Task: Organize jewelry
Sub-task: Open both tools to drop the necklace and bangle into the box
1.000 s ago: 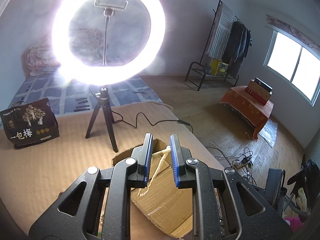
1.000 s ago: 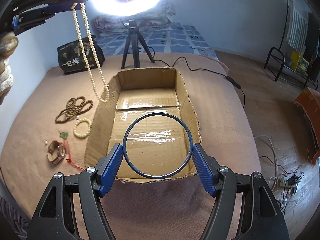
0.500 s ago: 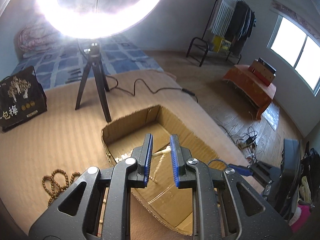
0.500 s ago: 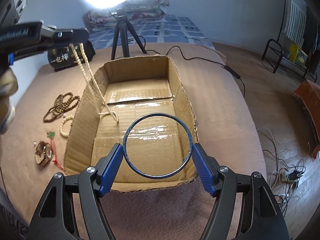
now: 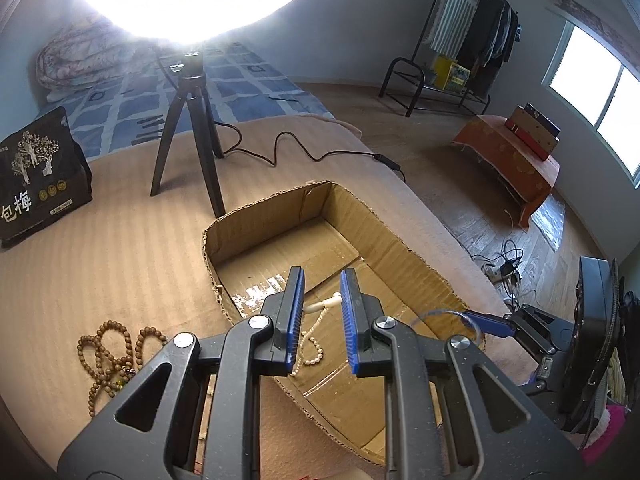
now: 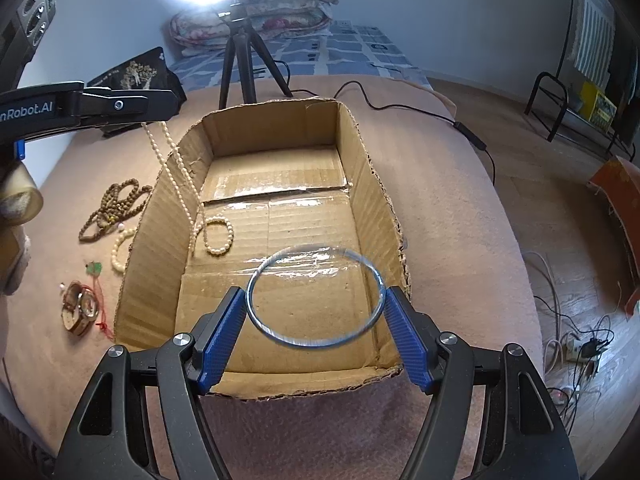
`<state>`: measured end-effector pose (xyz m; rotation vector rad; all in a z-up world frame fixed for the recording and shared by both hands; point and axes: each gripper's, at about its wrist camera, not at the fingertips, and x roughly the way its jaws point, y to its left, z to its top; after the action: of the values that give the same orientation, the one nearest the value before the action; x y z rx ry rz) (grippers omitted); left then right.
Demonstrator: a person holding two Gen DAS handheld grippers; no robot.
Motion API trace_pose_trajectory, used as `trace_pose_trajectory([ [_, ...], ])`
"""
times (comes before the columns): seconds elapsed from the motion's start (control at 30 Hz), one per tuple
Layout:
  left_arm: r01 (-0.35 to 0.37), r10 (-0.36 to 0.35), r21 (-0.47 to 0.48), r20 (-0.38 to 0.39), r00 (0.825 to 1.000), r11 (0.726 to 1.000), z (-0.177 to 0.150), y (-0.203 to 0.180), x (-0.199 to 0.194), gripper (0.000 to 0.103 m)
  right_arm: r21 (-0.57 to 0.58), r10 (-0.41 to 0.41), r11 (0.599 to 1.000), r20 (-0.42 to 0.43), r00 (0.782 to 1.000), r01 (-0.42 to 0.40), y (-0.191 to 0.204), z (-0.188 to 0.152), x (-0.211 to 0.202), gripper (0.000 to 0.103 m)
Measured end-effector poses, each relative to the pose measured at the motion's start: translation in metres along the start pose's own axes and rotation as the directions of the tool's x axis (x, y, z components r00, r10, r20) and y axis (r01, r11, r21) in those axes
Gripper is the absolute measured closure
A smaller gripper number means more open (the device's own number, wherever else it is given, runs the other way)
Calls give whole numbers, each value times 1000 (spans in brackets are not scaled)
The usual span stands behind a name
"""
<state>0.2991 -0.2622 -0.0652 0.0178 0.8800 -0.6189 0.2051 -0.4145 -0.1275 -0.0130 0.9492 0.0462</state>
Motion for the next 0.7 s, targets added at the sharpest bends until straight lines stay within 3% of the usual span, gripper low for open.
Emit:
trace_pose_trajectory([
  [0.17, -3, 3, 1, -11, 1000, 1000, -1, 2, -1, 85, -2, -15, 1000, -1, 1000, 15, 1, 1, -2, 32],
  [0.27, -10, 10, 1, -10, 1000, 1000, -2, 3, -3, 71, -7, -23, 1000, 3, 1000, 23, 3, 1, -4, 28],
  [0.7, -34, 34, -8, 12, 999, 999, -8, 13, -23, 70, -9, -34, 999, 20, 999, 35, 12, -1, -17, 27],
])
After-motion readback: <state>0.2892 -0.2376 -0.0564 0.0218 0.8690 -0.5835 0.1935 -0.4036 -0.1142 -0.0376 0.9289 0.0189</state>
